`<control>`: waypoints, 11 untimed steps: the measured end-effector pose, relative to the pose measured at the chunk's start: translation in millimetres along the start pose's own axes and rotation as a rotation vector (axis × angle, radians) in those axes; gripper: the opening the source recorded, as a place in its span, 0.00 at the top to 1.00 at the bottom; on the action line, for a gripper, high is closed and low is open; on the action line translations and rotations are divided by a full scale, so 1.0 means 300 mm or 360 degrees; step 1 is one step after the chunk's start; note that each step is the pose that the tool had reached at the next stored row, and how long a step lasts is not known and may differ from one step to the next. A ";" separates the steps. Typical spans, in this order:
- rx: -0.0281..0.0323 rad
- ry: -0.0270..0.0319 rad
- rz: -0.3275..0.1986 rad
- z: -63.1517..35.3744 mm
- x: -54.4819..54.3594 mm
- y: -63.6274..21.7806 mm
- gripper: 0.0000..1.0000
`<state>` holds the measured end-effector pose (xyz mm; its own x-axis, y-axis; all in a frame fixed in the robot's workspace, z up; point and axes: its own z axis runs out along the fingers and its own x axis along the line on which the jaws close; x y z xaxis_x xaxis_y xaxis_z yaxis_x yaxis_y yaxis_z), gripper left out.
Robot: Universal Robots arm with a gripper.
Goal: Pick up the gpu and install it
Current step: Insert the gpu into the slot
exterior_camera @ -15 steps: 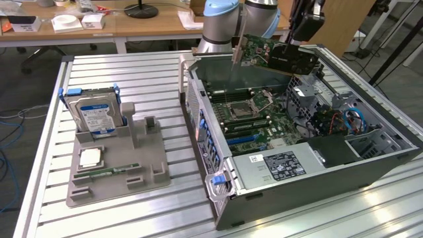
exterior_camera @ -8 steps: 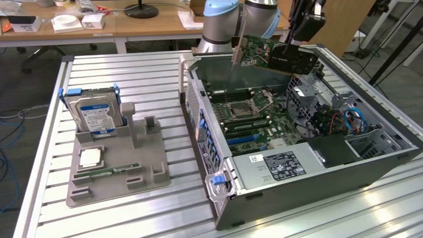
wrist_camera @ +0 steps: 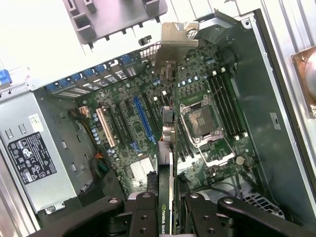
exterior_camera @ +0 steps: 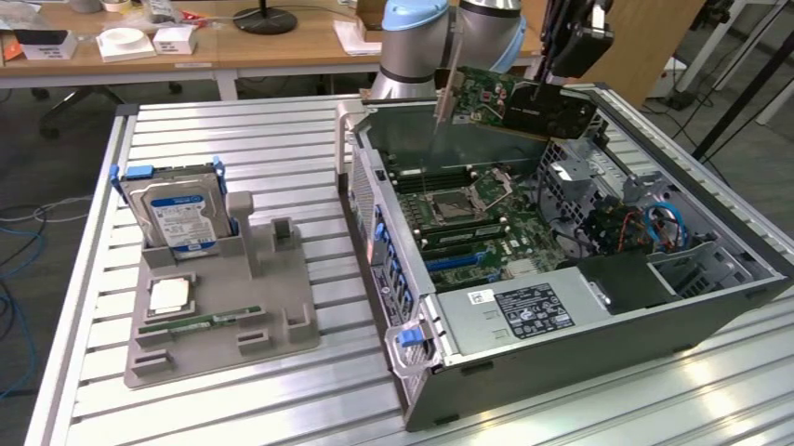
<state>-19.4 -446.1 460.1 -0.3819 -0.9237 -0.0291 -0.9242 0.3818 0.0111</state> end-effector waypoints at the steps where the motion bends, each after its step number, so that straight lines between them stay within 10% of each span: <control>1: -0.00003 0.00001 -0.0006 0.000 0.000 0.000 0.75; 11: -0.00020 0.00007 -0.0066 0.000 0.000 0.000 0.75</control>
<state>-19.4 -446.1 460.1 -0.3435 -0.9387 -0.0291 -0.9392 0.3433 0.0111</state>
